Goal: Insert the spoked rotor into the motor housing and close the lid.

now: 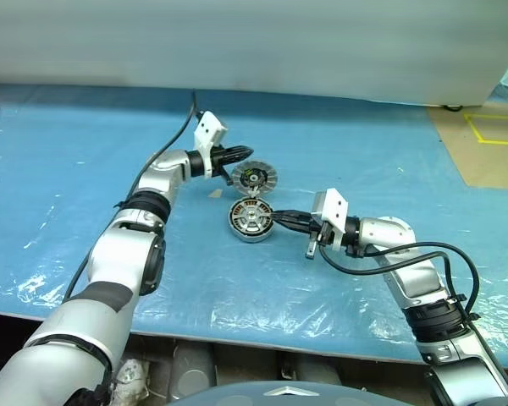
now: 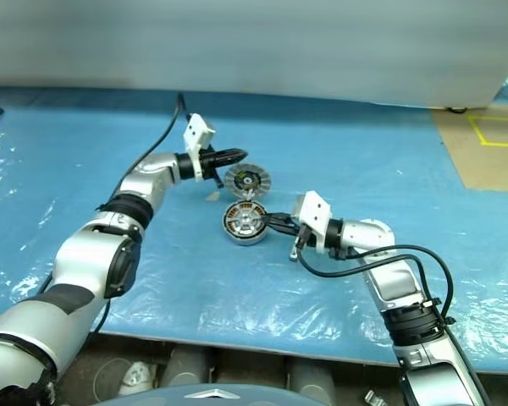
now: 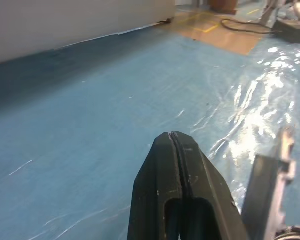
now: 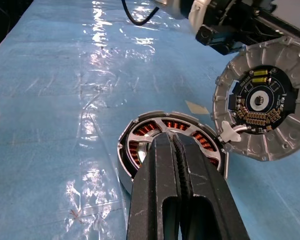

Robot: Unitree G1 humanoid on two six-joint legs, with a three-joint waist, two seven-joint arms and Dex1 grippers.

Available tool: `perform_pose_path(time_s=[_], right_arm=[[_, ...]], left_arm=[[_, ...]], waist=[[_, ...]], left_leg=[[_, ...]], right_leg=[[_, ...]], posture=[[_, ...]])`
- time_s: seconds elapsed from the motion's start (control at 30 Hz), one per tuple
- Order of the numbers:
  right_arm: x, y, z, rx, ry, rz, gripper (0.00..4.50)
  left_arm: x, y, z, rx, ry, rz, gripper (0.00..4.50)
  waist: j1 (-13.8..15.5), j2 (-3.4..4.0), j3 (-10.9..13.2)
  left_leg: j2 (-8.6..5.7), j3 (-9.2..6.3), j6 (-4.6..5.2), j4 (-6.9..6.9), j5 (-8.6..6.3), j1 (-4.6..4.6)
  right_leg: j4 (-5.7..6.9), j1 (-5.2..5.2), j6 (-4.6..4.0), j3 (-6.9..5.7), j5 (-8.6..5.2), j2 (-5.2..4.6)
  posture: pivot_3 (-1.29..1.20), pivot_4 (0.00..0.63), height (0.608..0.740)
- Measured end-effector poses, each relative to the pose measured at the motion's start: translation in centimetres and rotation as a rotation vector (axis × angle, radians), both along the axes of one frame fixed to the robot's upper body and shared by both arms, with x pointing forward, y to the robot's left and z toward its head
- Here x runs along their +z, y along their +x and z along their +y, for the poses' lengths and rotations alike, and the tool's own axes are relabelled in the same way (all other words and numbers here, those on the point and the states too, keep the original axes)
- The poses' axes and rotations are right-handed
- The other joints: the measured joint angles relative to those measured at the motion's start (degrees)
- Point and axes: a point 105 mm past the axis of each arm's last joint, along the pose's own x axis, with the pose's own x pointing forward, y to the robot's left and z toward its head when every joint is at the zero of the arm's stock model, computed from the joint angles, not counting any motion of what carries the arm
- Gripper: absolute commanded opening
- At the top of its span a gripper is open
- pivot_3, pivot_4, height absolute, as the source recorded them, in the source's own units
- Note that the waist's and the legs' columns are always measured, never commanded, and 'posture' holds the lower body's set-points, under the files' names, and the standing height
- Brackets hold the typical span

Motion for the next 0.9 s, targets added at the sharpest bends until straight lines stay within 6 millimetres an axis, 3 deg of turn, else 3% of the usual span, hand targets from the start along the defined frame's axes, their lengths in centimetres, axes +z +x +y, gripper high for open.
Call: perform_pose_path(time_s=[0.3, 0.5, 0.6, 0.8, 0.9], right_arm=[[-0.2, -0.2, -0.4, -0.038, 0.026, 0.044, 0.00], [2.9, 1.9, -4.0, -0.153, 0.058, -0.019, 0.00], [3.5, 2.7, -4.7, -0.179, 0.062, -0.030, 0.00], [3.0, 2.4, -1.7, -0.094, 0.104, -0.006, 0.00], [2.1, 1.9, 0.6, -0.041, 0.116, 0.029, 0.00]], left_arm=[[-1.0, -3.7, -1.0, -0.351, -0.027, 0.196, 0.03], [-5.2, -6.4, 0.4, -0.475, 0.079, 0.302, 0.03], [-6.6, -7.7, 1.1, -0.508, 0.126, 0.299, 0.03], [-8.0, -9.7, 1.0, -0.530, 0.155, 0.238, 0.03], [-6.8, -9.1, 0.9, -0.429, 0.105, 0.140, 0.03]], waist=[[0.4, -0.02, 0.0], [0.8, -0.02, 0.0], [1.1, -0.02, 0.0], [1.0, 0.00, 0.0], [1.0, 0.01, 0.0]], left_leg=[[0.00, 0.01, 0.01, -0.06, 0.00, 0.04], [0.04, 0.04, 0.17, -0.07, 0.09, 0.07], [0.06, 0.05, 0.19, -0.08, 0.10, 0.05], [0.09, 0.06, 0.20, -0.07, 0.10, 0.05], [0.10, 0.06, 0.16, -0.03, 0.07, 0.02]], right_leg=[[-0.02, 0.00, -0.02, 0.00, -0.01, -0.02], [0.00, 0.01, -0.09, 0.01, -0.05, -0.02], [0.00, 0.01, -0.25, -0.03, -0.14, -0.02], [0.02, 0.01, -0.29, -0.06, -0.17, -0.03], [0.03, 0.01, -0.30, -0.09, -0.17, -0.05]], posture=[[0.00, 0.150, 0.740], [0.00, 0.150, 0.740], [0.00, 0.150, 0.740], [0.00, 0.150, 0.740], [0.00, 0.150, 0.740]])
